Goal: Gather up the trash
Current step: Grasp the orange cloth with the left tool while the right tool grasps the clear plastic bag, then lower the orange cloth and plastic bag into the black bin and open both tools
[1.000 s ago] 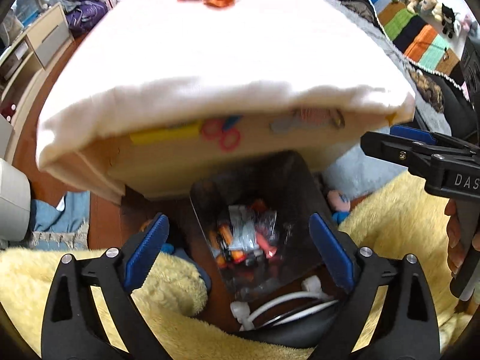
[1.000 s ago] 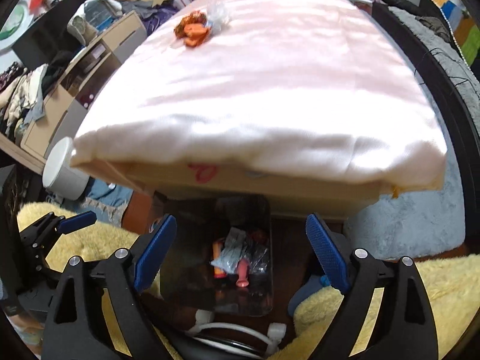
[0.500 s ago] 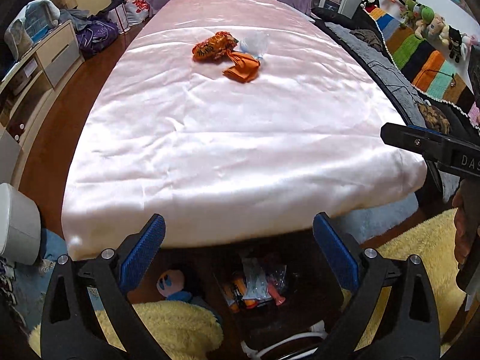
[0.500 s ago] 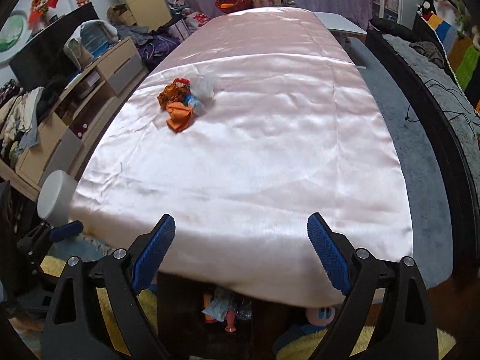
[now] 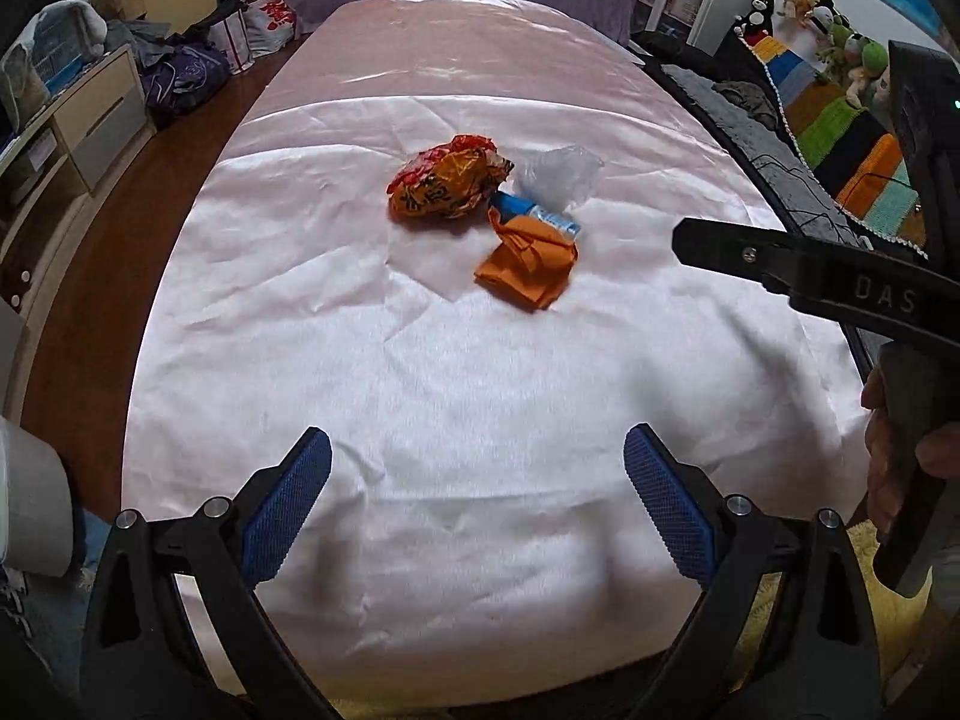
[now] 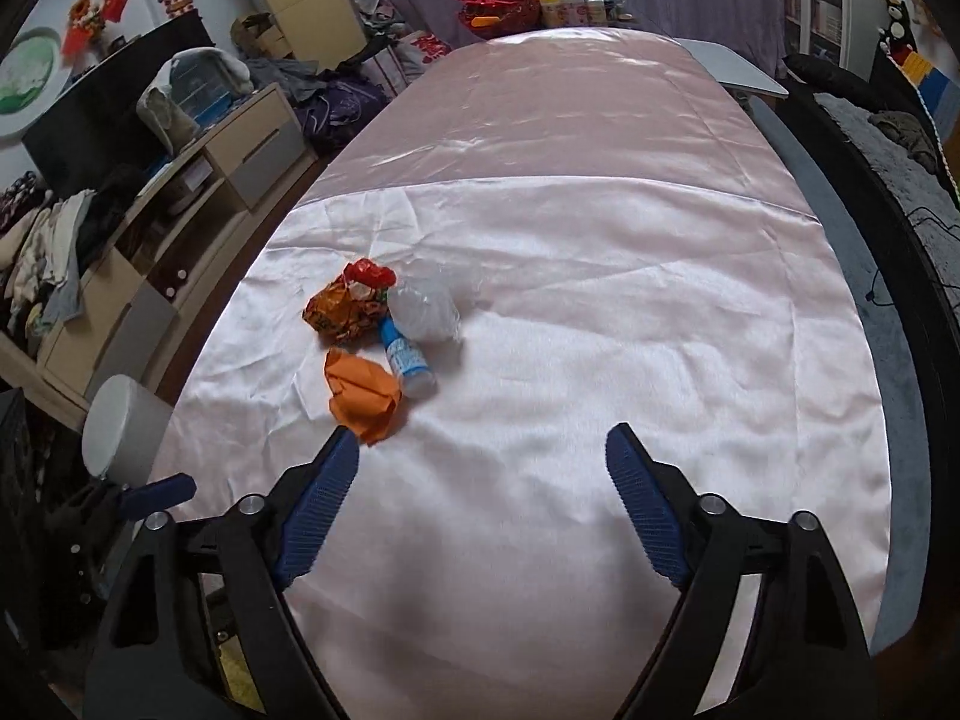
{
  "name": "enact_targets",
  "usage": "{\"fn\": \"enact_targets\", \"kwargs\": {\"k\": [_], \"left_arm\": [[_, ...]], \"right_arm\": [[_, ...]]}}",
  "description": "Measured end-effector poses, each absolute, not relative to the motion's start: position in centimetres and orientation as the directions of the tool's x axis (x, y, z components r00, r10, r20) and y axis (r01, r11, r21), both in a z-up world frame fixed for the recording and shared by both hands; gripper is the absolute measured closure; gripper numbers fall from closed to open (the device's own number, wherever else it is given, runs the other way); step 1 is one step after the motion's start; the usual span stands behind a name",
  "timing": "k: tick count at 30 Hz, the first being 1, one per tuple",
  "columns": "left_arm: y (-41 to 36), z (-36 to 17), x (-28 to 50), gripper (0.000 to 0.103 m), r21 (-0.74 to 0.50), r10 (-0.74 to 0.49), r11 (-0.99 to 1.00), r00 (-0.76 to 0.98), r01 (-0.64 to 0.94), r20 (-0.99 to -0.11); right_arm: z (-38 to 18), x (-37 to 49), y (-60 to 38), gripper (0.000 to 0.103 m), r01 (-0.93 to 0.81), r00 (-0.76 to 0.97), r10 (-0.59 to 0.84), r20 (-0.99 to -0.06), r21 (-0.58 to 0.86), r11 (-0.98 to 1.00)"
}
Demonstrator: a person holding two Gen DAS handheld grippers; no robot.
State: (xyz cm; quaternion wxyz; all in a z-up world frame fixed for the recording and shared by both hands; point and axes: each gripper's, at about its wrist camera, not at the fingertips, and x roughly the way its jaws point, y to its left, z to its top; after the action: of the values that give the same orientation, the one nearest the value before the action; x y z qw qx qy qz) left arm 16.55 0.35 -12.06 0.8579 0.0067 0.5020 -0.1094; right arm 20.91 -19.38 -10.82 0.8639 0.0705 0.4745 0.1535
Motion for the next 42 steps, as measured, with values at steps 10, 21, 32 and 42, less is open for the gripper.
{"fn": "enact_targets", "kwargs": {"k": [10,21,32,42], "left_arm": [[-1.0,-13.2,21.5,0.017,-0.112,-0.204,0.969,0.454,0.221,-0.867],[-3.5,-14.2,25.3,0.048,-0.141,-0.253,0.951,0.426,0.276,-0.869],[-4.9,-13.2,22.3,0.067,-0.103,-0.242,0.945,0.452,0.311,-0.859],[-4.8,-9.9,14.5,0.067,-0.092,-0.252,0.942,0.498,0.324,-0.83]], "right_arm": [[-12.5,28.0,-15.7,0.05,-0.26,0.437,0.408,-0.801,0.322,0.91],[-13.3,29.7,-17.5,0.081,-0.251,0.438,0.399,-0.806,0.316,0.915],[-12.6,24.7,-21.8,0.081,-0.22,0.462,0.334,-0.821,0.259,0.941],[-10.1,16.3,-23.7,0.081,-0.214,0.505,0.327,-0.799,0.251,0.944]]}}
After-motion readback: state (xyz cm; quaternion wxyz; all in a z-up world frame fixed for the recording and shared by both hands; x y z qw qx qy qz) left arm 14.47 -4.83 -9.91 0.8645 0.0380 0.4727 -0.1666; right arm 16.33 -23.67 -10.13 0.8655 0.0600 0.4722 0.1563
